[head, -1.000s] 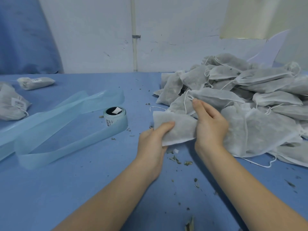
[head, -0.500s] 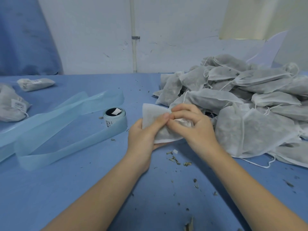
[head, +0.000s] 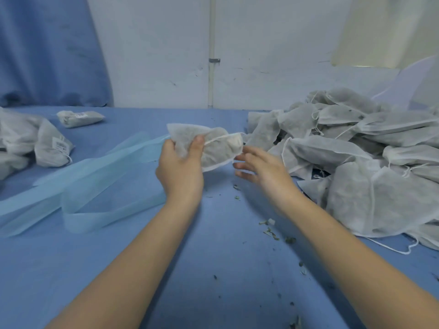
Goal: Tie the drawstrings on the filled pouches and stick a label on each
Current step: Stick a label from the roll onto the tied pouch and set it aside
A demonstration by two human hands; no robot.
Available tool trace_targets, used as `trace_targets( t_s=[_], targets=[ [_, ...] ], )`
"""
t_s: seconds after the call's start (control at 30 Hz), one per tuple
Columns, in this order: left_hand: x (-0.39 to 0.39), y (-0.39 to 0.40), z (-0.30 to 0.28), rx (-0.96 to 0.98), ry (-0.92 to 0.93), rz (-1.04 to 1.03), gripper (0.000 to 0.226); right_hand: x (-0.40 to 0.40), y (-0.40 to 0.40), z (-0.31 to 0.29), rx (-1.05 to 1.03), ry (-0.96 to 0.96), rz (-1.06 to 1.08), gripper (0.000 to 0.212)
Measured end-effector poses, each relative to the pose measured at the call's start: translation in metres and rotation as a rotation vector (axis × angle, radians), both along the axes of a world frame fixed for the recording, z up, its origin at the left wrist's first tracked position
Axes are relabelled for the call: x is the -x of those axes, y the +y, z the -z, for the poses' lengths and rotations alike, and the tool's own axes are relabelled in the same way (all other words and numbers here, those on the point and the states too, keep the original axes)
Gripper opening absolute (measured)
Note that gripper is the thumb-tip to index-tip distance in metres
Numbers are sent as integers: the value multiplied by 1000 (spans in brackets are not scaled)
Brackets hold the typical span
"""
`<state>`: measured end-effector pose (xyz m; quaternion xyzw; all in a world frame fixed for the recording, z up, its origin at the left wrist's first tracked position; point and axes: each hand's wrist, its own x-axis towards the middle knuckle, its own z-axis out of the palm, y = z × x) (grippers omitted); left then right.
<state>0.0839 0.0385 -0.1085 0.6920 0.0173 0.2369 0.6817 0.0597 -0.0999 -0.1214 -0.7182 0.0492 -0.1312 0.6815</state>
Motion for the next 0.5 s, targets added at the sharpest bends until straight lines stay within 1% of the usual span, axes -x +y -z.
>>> trace_targets(
  t_s=[0.07,0.1,0.13,0.2,0.27,0.33,0.43,0.5],
  targets=[
    [-15,16,-3,28,19,-67,33,-11,9,7,328,69,-45,43],
    [-21,24,-3,42,35,-96,33,-16,15,10,445,88,-77,51],
    [-29,31,-2,39,52,-123,32,-20,22,12,509,100,-103,59],
    [-42,41,2,12,74,-150,26,-27,34,14,528,94,-132,74],
    [-50,47,5,15,100,-138,30,-35,41,14,519,77,-140,78],
    [-55,49,7,27,143,-99,35,-41,46,14,556,58,-135,73],
    [-57,48,8,32,201,-30,37,-47,50,14,593,-8,-107,52],
    [-57,47,7,17,203,-7,36,-50,53,17,609,-21,-103,39]
  ],
)
